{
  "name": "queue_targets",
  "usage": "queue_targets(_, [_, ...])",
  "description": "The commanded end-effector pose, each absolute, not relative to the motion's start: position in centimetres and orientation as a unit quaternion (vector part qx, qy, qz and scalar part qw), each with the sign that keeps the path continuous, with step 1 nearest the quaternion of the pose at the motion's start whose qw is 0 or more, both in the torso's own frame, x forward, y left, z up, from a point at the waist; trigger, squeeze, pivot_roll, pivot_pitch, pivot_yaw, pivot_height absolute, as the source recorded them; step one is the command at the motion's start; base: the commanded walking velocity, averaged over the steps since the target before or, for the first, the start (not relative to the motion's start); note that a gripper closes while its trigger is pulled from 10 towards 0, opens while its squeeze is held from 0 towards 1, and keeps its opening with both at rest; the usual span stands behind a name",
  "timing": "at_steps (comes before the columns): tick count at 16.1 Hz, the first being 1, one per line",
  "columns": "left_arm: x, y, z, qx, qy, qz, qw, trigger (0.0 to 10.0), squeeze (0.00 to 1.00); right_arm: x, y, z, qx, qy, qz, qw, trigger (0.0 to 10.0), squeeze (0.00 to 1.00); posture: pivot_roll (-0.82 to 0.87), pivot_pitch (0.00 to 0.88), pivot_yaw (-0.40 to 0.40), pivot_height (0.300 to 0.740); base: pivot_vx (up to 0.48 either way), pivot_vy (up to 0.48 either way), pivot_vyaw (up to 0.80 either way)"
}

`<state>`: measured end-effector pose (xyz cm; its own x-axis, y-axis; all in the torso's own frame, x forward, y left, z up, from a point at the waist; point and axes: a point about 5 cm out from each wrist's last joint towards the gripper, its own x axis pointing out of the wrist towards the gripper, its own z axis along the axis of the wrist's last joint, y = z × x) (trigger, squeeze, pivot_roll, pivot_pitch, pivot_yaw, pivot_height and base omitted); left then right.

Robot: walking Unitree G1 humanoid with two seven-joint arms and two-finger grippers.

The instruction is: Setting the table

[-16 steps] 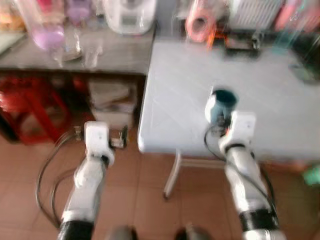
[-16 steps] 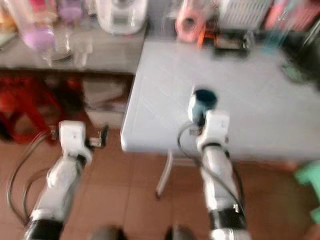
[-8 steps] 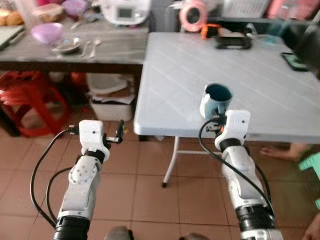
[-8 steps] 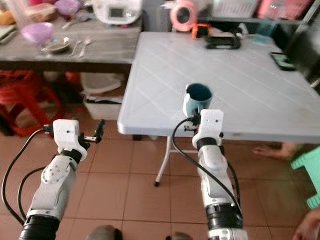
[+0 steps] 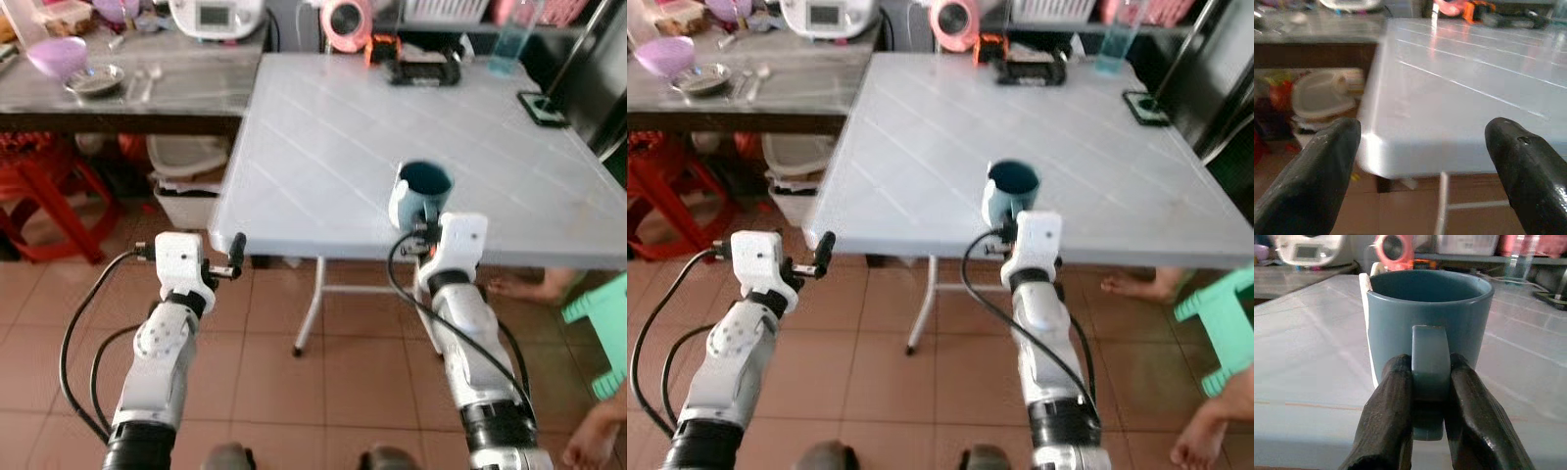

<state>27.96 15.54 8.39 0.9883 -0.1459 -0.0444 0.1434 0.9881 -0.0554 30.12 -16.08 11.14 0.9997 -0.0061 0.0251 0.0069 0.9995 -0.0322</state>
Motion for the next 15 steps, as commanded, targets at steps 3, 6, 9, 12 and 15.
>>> queue_targets(3, [28.03,15.18,8.66,-0.031,0.016,-0.077,0.996,10.0,0.00,30.11,-17.03,11.77,-0.027,-0.025,-0.016,0.999,10.0,0.00,-0.03,0.000,0.014,0.740,0.000,0.000,0.00])
queue_targets(6, [28.09,14.99,8.61,-0.042,0.021,-0.080,0.996,10.0,0.00,30.16,-17.01,11.77,-0.028,-0.024,-0.014,0.999,10.0,0.00,-0.03,0.000,0.011,0.740,0.000,0.141,0.00])
queue_targets(9, [28.18,14.89,8.54,-0.047,0.025,-0.081,0.995,10.0,0.00,30.25,-17.01,11.79,-0.028,-0.024,-0.013,0.999,10.0,0.00,-0.03,0.000,0.011,0.740,0.000,0.480,0.00])
queue_targets(12, [28.20,14.89,8.54,-0.047,0.026,-0.083,0.995,10.0,0.00,30.25,-17.00,11.78,-0.028,-0.024,-0.013,0.999,10.0,0.00,-0.03,0.000,0.010,0.740,0.000,0.480,0.00])
queue_targets(15, [28.17,14.79,8.47,-0.048,0.029,-0.085,0.995,10.0,0.00,30.20,-17.12,11.79,-0.028,-0.025,-0.014,0.999,10.0,0.00,-0.03,0.000,0.009,0.740,0.000,0.480,0.00])
